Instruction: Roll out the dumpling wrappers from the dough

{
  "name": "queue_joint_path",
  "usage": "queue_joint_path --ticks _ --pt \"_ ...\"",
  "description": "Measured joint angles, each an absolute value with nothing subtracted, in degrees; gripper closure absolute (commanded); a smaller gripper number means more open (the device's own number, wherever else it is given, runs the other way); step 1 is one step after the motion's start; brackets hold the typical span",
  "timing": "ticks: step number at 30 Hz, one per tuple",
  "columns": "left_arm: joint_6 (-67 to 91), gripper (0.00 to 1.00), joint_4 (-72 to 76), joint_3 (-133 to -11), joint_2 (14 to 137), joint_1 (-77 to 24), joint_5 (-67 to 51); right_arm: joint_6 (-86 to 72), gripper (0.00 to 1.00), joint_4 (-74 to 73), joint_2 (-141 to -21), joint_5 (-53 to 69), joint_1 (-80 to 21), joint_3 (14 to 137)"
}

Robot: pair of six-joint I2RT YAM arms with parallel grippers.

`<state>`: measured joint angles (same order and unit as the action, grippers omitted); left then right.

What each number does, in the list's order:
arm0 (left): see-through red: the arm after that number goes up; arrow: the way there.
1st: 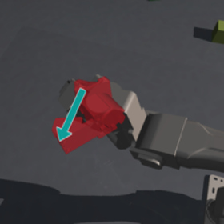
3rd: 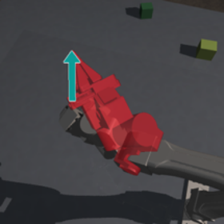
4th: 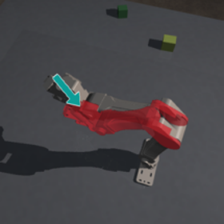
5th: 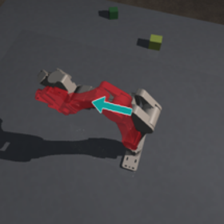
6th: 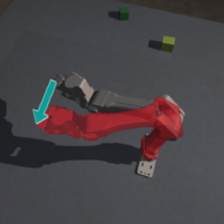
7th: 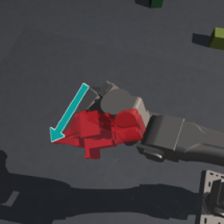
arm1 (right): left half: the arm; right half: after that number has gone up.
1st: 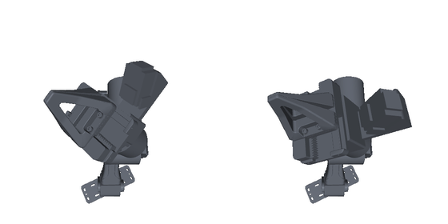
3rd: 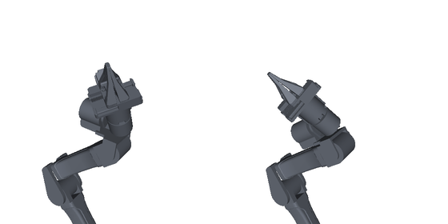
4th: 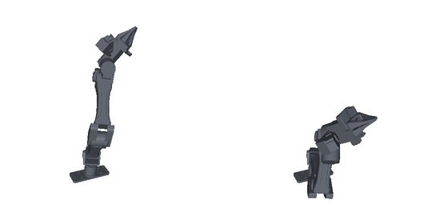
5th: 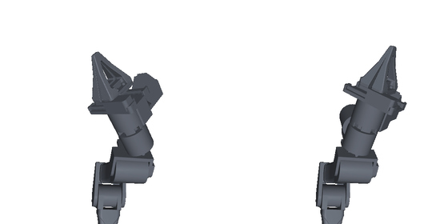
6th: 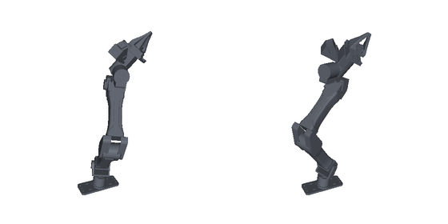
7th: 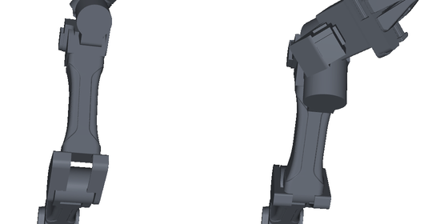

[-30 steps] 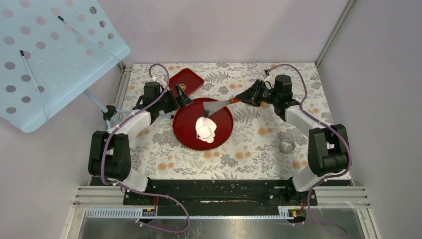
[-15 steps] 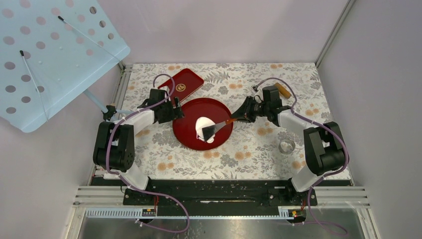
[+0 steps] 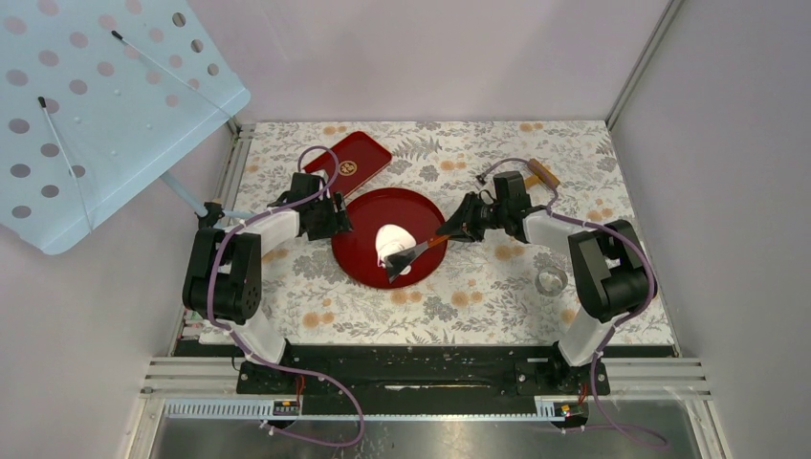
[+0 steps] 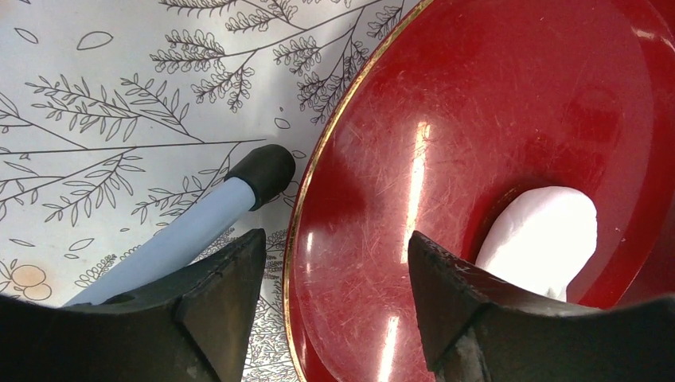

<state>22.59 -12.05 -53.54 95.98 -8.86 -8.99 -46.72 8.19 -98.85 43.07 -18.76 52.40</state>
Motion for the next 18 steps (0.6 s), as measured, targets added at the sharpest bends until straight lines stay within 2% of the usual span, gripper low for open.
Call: queue_joint_path --ticks 11,18 --pt "22.5 0.34 -12.1 -53.5 96.1 -8.9 -9.1 -47.2 1.0 9.4 -98.7 42.9 -20.1 52.4" --pt "22.5 0.35 -12.1 -53.5 96.1 -8.9 -9.1 -45.1 1.0 6.5 -93.8 42.2 -20.3 53.0"
